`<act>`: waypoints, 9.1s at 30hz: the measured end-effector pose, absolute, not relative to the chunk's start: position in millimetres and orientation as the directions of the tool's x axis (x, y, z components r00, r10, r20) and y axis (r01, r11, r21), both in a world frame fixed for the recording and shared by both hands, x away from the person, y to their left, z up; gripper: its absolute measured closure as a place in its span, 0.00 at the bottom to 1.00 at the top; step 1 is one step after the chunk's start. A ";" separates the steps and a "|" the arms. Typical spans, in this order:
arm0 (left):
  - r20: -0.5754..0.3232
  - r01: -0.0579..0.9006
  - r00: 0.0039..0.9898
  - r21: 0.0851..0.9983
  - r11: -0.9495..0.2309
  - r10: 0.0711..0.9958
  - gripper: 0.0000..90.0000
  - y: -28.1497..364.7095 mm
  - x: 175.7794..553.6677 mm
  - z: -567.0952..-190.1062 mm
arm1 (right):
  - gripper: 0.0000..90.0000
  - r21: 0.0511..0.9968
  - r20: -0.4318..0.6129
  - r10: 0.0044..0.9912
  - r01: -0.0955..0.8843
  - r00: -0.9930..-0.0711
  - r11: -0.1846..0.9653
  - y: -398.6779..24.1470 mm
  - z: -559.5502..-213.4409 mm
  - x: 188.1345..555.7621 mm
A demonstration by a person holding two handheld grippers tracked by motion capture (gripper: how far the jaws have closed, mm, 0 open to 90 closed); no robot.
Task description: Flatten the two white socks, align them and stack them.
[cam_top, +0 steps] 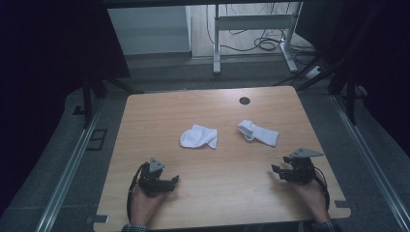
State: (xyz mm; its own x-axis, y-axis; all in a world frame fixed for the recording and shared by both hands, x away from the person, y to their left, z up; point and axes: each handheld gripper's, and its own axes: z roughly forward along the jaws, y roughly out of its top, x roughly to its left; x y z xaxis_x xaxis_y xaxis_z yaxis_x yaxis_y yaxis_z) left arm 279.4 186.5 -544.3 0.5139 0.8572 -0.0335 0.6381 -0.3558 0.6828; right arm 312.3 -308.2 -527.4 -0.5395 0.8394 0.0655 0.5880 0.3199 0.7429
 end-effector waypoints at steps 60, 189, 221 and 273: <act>-0.030 0.634 0.519 0.684 -0.361 0.854 0.15 186.8 279.7 -544.3 | 0.82 0.685 0.053 0.898 0.670 -0.437 0.286 -297.2 -530.4 418.6; -0.065 0.512 0.657 0.769 -0.382 0.751 0.44 83.1 325.3 -507.8 | 0.67 0.682 0.052 0.814 0.616 -0.578 0.394 -293.6 -513.3 379.1; -0.092 0.577 0.650 0.705 -0.412 0.754 0.98 121.8 276.1 -500.4 | 0.93 0.712 0.151 0.713 0.576 -0.684 0.401 -265.4 -496.5 314.7; -0.033 0.656 0.458 0.687 -0.313 0.888 0.18 183.8 279.2 -544.1 | 0.68 0.711 0.134 0.649 0.529 -0.749 0.463 -185.7 -488.0 374.7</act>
State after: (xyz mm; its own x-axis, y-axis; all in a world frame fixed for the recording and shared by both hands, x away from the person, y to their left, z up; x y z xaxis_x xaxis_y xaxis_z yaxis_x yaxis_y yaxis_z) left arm 279.2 183.8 -544.1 0.4582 0.8882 -0.0332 0.6563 -0.3130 0.6865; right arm 374.7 -185.7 -488.0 -0.7485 0.6493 0.1344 0.5292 0.4628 0.7112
